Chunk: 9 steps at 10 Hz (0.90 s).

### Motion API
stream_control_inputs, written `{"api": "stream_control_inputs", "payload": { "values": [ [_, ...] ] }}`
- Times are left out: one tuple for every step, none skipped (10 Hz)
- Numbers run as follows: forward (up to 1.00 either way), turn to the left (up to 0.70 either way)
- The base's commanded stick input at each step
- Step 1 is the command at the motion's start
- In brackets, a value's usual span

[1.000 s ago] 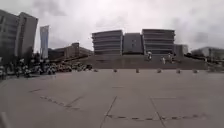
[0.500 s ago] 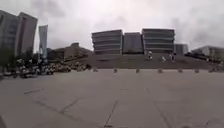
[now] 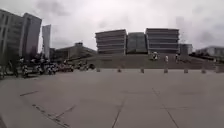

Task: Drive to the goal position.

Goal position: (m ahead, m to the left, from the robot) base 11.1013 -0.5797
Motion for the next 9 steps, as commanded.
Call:
{"api": "stream_control_inputs", "payload": {
  "values": [
    [0.60, 0.00],
    [0.60, 0.00],
    [0.60, 0.00],
    [0.60, 0.00],
    [0.60, 0.00],
    [0.60, 0.00],
    [0.60, 0.00],
    [0.60, 0.00],
    [0.60, 0.00]
  ]
}}
